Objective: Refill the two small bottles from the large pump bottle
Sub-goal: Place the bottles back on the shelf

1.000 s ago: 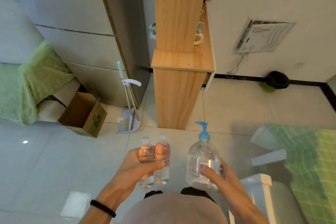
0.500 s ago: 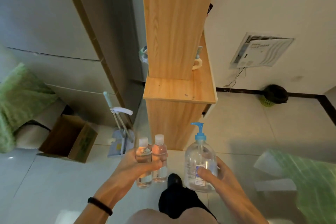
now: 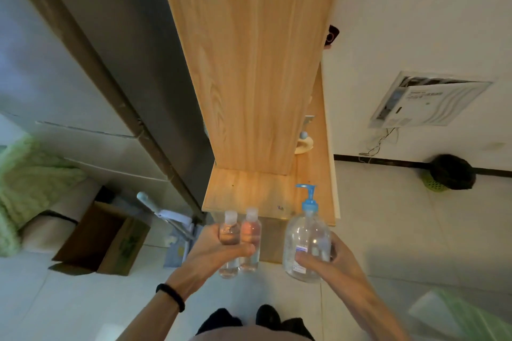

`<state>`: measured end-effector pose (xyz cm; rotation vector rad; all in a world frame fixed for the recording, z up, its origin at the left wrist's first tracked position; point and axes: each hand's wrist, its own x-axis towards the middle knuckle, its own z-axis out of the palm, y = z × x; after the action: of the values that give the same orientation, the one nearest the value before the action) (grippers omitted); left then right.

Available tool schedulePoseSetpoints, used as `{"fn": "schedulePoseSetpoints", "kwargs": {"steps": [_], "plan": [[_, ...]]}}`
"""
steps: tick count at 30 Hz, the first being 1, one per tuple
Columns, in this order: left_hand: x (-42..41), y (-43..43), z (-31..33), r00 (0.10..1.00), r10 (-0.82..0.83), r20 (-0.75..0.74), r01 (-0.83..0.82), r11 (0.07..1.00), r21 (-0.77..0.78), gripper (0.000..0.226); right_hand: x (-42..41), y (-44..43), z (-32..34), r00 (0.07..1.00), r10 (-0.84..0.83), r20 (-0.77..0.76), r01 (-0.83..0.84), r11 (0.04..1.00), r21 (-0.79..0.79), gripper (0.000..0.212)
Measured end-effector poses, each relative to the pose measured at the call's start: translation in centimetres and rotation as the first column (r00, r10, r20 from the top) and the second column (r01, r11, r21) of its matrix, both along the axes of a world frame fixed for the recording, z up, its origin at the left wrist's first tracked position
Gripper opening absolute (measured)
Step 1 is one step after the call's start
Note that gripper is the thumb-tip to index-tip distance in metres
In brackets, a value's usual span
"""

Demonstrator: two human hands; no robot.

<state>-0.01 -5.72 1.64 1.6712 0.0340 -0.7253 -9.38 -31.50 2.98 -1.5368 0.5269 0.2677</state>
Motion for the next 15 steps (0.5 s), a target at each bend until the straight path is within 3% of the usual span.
{"fn": "schedulePoseSetpoints", "kwargs": {"steps": [8,15], "plan": [[8.6,-3.6,-1.0,0.971,0.025,0.239,-0.045,0.996,0.079,0.049,7.4,-2.2,-2.7,0.989,-0.008,0.151,0.037,0.981,-0.192,0.077],[12.3,-5.9,-2.9,0.947,-0.029,0.319,0.001,0.996,0.088,0.065,11.4,-1.7,-3.9,0.982,-0.037,0.183,0.103,0.924,-0.369,0.089]]}}
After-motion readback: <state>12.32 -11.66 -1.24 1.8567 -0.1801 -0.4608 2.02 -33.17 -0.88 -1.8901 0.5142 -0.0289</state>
